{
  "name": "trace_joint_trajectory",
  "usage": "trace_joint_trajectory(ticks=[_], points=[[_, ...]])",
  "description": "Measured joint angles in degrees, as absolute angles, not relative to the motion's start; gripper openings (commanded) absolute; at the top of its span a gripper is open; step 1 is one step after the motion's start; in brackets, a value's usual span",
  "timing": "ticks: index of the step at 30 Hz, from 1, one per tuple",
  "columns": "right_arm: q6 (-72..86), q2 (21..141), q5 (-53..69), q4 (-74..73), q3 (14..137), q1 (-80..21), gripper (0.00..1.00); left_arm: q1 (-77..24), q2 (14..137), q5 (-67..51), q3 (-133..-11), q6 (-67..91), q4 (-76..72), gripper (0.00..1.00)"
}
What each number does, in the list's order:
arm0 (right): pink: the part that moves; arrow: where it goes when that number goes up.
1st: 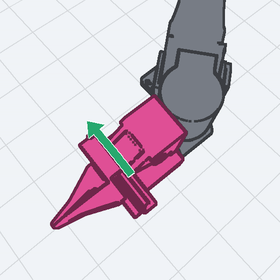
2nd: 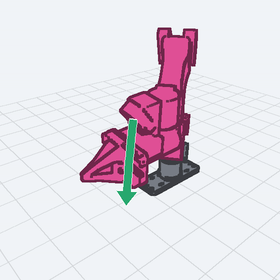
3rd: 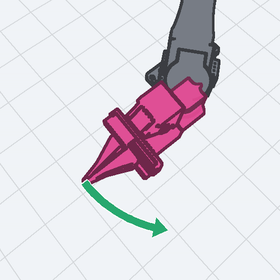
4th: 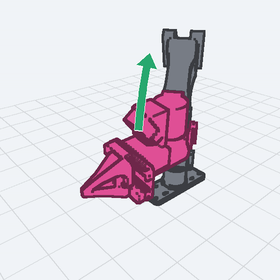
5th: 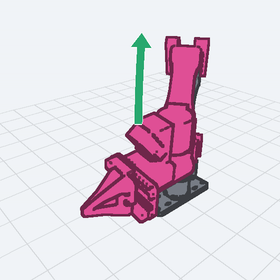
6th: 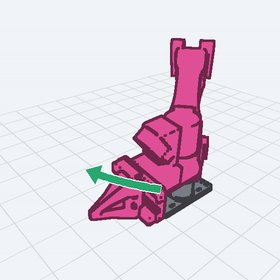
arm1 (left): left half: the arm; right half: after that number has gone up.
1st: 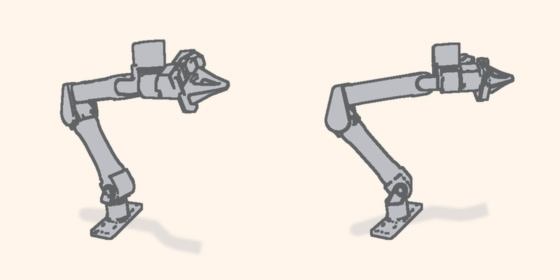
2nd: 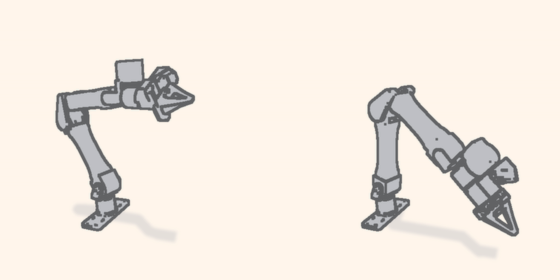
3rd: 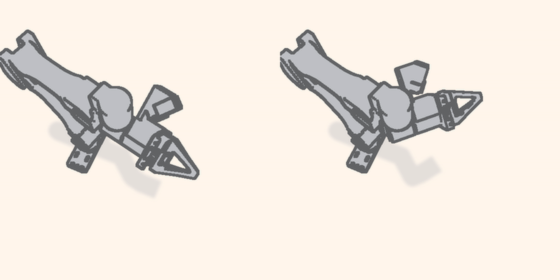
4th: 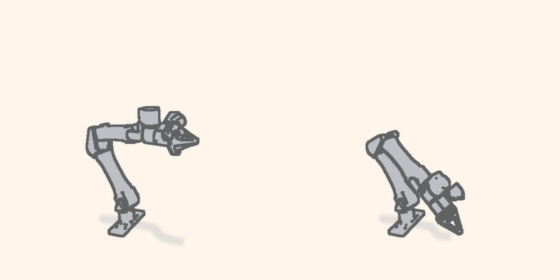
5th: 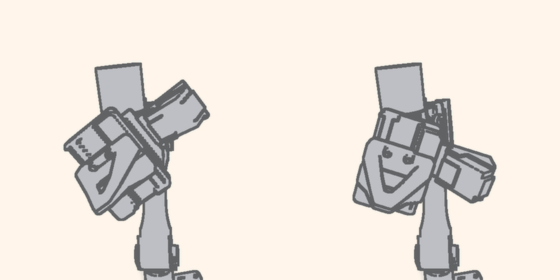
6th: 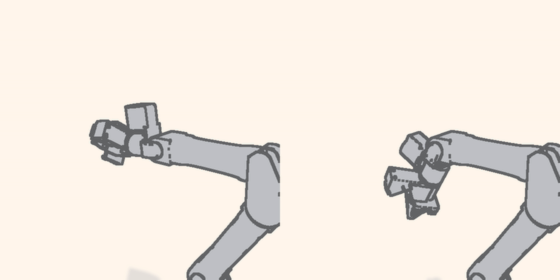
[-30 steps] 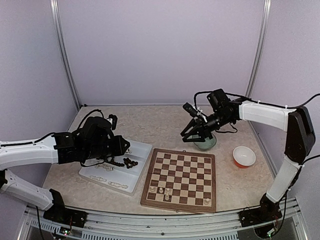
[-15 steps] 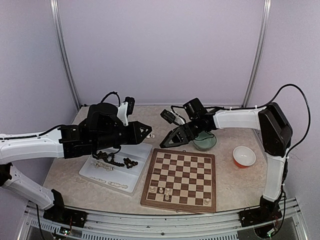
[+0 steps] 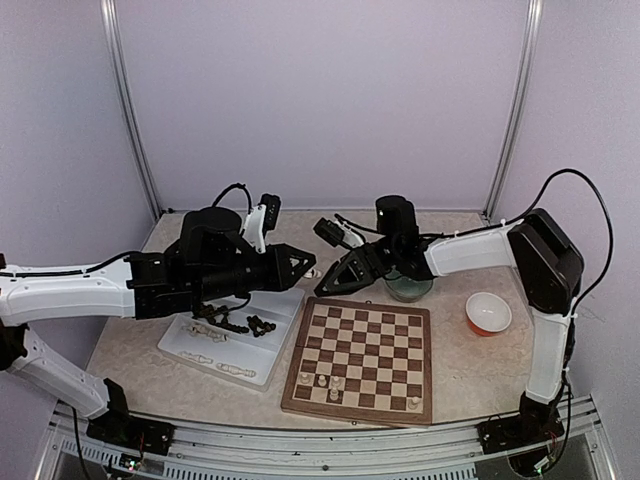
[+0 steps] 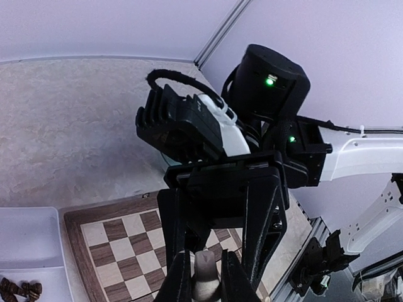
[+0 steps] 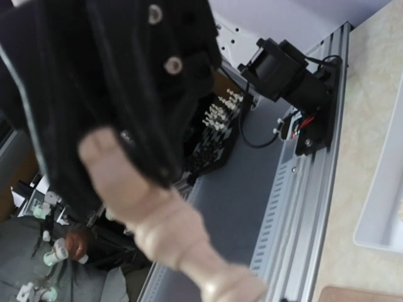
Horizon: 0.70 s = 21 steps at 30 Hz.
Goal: Set up the chess pieces on the board
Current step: Pass from the left arm to the right
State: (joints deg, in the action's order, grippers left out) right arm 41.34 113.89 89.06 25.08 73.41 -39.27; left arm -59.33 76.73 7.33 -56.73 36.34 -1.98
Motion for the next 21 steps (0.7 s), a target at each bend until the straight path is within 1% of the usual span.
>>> trace_joint_trajectory(ticks=[2, 3, 5, 8, 13, 15, 21], points=[[51.90, 114.37, 89.32, 37.78, 70.89, -39.27, 0.52, -59.35, 76.93, 7.01, -56.73, 36.34, -2.20, 0.00], [59.44, 115.33, 89.41, 47.07, 70.08, -39.27, 0.51, -59.35, 77.01, 6.83, -56.73, 36.34, -2.17, 0.00], [69.67, 117.27, 89.54, 60.10, 70.04, -39.27, 0.51, -59.42, 77.19, 6.57, -56.73, 36.34, -2.24, 0.00], [80.95, 119.63, 89.65, 73.45, 70.22, -39.27, 0.50, -59.57, 77.65, 6.22, -56.73, 36.34, -2.55, 0.00], [89.25, 120.29, 89.56, 82.72, 70.24, -39.22, 0.45, -59.77, 78.02, 5.78, -56.75, 36.34, -3.31, 0.00], [91.09, 120.29, 89.60, 85.01, 70.26, -39.24, 0.40, -59.79, 78.28, 5.74, -56.75, 36.34, -3.38, 0.00], [93.19, 120.27, 89.78, 87.13, 70.26, -39.18, 0.29, -59.79, 79.26, 5.19, -56.77, 36.34, -3.38, 0.00]])
